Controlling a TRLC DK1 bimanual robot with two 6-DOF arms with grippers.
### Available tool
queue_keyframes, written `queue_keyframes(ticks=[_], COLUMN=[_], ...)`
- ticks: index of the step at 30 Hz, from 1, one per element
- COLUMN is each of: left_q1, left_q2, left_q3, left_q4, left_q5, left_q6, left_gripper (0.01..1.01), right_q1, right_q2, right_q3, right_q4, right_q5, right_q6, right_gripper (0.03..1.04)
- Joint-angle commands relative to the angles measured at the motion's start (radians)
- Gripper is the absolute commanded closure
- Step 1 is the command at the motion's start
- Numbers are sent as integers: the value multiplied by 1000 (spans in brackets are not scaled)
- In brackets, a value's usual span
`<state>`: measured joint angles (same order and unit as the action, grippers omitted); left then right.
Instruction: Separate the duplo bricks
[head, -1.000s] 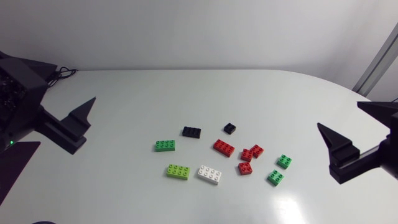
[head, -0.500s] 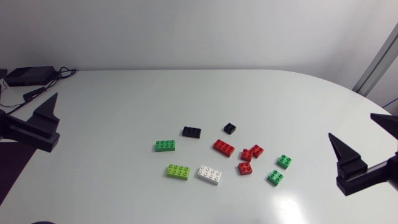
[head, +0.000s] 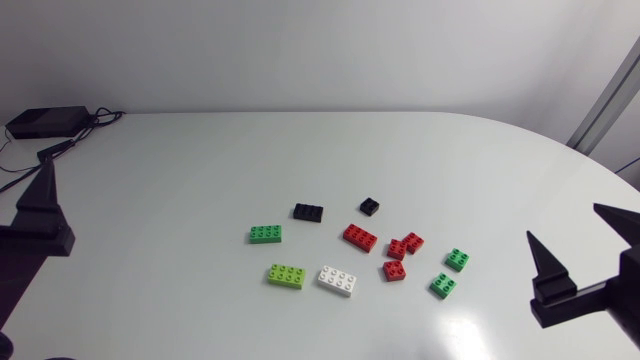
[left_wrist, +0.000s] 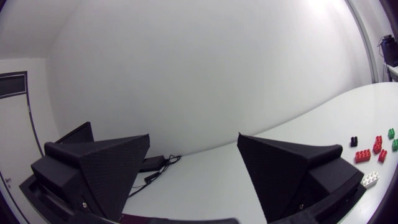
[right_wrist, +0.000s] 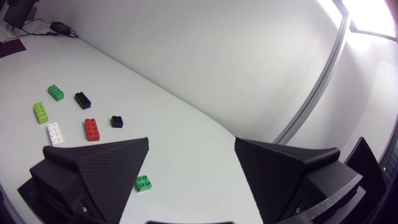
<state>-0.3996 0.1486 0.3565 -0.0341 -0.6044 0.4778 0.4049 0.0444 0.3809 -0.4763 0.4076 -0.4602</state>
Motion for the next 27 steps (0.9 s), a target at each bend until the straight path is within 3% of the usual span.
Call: queue_keyframes(ticks=[1,7,18,27], left_q1=[38,102,146,176], left_q2=[-83,-161,-169,-169], left_q3=[-59,-137,-214,-300], left_q4=[46,94,106,200], left_q5=[61,126,155,193], left_q6=[7,4,-47,-123], left_gripper=[48,48,48,48], right_q1=[-17,-31,-49,-37], right_q2=[-15,-51,-51,-46], right_q3=[-50,-132,-180,-228], right_q4=[34,99,180,281], right_q5=[-6,-12,-64,-141], right_q6=[-17,-86,-46,-21], right_gripper=[70,70,70,70])
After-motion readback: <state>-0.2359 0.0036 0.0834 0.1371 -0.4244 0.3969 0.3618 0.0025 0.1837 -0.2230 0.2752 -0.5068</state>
